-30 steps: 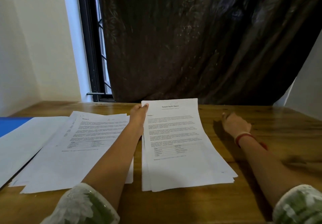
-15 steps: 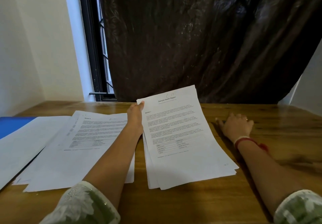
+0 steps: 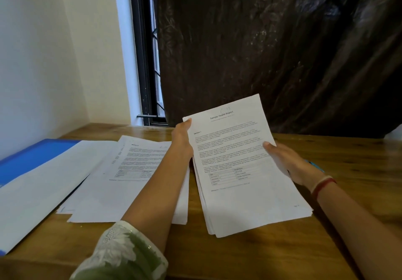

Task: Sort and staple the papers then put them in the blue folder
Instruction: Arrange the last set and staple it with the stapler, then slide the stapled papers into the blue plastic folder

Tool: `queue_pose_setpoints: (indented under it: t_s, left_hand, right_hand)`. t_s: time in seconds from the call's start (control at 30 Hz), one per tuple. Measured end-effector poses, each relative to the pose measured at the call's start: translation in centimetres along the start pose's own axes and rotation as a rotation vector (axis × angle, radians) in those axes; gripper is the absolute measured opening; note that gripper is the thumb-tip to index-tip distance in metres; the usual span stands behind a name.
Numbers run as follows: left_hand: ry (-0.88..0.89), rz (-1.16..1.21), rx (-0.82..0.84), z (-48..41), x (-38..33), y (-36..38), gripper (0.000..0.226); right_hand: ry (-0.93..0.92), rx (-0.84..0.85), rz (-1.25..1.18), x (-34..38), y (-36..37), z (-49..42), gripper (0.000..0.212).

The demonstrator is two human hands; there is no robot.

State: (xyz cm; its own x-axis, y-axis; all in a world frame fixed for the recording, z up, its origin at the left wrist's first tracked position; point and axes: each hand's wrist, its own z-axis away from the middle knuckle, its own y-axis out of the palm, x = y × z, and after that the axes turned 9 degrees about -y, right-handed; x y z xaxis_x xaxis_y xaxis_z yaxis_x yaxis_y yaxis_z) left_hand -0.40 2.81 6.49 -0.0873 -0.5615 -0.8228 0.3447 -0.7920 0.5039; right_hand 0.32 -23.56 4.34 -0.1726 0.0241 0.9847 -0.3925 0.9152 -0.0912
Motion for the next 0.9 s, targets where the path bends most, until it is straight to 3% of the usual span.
queue_pose_setpoints:
  t_s: [0.07, 0.23, 0.37, 0.47, 0.57, 0.9]
  left_hand:
    - [0.018, 0.021, 0.011, 0.1, -0.6, -0.1, 0.024]
    - [0.023, 0.054, 0.054, 0.8, -1.5, 0.2, 0.019]
    - [-0.018, 0.089, 0.125, 2.2, -2.1, -0.2, 0.016]
    - [-0.054, -0.018, 0.145, 4.0, -4.5, -1.5, 0.022]
    - [-0.022, -0.145, 0.094, 5.6, -7.1, -3.1, 0.019]
    - [0.155, -0.093, -0.289, 7.6, -10.9, -12.2, 0.014]
  right_hand:
    - [0.007, 0.017, -0.041, 0.4, 0.0, 0.6, 0.025]
    - [0.118, 0.143, -0.439, 2.3, -0.5, 2.4, 0.037]
    - [0.197, 0.231, -0.363, 2.4, -1.0, 2.4, 0.039]
    - [0.184, 0.228, -0.329, 3.5, -0.5, 2.6, 0.035]
    - [0.130, 0.248, -0.315, 5.2, 1.0, 3.1, 0.028]
    - [0.036, 0.330, -0.204, 6.3, 13.7, 1.9, 0.033]
